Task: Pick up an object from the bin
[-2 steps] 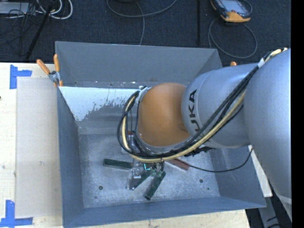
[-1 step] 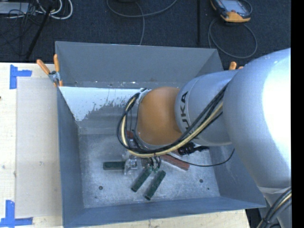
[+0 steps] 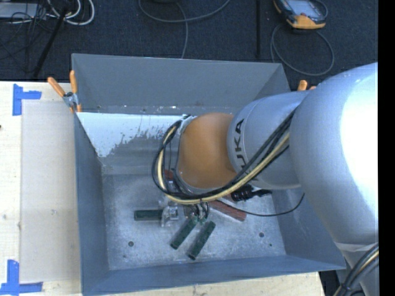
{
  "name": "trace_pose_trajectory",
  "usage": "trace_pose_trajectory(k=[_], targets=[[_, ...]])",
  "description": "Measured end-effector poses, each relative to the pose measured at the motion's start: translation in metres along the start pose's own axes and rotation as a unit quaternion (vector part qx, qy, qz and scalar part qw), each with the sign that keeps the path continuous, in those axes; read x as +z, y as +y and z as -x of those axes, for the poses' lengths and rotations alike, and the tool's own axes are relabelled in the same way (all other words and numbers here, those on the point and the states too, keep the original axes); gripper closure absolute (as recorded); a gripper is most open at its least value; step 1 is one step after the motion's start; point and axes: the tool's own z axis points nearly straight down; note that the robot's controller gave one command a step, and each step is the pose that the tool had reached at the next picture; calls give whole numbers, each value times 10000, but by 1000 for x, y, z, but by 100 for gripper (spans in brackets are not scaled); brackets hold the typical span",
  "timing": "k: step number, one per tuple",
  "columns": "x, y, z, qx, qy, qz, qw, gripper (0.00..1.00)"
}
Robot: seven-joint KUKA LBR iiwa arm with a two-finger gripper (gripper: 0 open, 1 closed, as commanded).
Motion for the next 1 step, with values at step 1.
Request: trace_pose_trajectory(k=[1], targets=[[-120, 6, 27, -138, 73, -30, 9999, 100]])
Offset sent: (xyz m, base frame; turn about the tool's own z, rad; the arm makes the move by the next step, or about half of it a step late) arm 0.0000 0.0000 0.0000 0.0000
